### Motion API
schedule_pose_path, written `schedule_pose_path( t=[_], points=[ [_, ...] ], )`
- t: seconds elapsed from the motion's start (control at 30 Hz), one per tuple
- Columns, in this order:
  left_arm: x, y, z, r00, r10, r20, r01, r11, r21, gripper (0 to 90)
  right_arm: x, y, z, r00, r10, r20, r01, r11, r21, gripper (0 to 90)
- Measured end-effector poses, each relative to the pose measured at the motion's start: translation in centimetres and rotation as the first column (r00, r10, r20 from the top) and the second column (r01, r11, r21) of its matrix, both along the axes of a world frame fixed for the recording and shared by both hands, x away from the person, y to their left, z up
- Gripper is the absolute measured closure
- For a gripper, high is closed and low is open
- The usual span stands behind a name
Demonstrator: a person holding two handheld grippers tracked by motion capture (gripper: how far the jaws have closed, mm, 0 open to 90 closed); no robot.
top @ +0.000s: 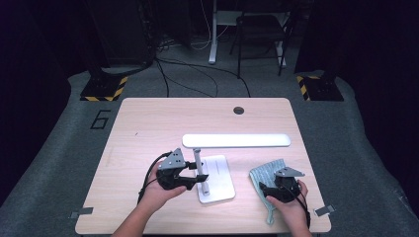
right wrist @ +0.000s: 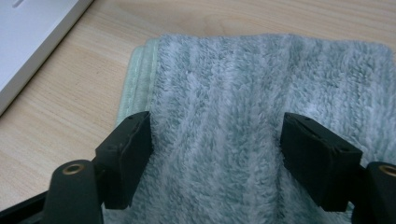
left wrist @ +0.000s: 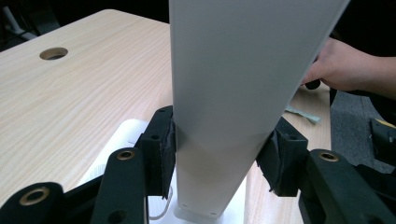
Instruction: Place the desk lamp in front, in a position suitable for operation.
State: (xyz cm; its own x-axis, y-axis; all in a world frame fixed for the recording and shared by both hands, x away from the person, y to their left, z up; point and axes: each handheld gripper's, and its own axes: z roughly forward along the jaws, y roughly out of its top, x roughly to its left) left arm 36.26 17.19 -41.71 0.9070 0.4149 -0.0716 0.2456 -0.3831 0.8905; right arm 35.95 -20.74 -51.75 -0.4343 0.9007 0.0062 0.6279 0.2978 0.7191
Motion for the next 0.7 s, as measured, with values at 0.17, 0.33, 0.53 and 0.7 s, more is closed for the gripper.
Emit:
schedule_pose_path(
  t=[0.17, 0.33, 0.53, 0.7],
  points=[
    [0.1, 0.3, 0.7, 1.0, -0.002, -0.002, 0.002, 0.9994, -0.034, 47.8, 0.2, 0.0, -0.1, 1.0, 0.006, -0.008, -0.006, 1.0, 0.01, 23.1],
    [0.0, 0.4, 2.0, 1.0, 0.003, 0.008, -0.003, 0.9995, -0.032, 46.4, 0.2, 0.0, -0.2, 0.9999, 0.012, -0.006, -0.012, 1.0, 0.008, 23.7],
    [-0.2, 0.4, 3.2, 0.9999, 0.014, 0.002, -0.014, 0.9981, -0.06, 45.9, -0.1, -0.1, -0.3, 0.9998, 0.016, 0.013, -0.016, 1.0, -0.004, 30.5],
    [-0.1, 0.5, 4.1, 0.9999, 0.004, 0.013, -0.003, 0.998, -0.063, 47.7, -0.6, 0.4, 0.0, 0.9985, 0.054, 0.009, -0.054, 0.998, 0.011, 55.2]
  ],
)
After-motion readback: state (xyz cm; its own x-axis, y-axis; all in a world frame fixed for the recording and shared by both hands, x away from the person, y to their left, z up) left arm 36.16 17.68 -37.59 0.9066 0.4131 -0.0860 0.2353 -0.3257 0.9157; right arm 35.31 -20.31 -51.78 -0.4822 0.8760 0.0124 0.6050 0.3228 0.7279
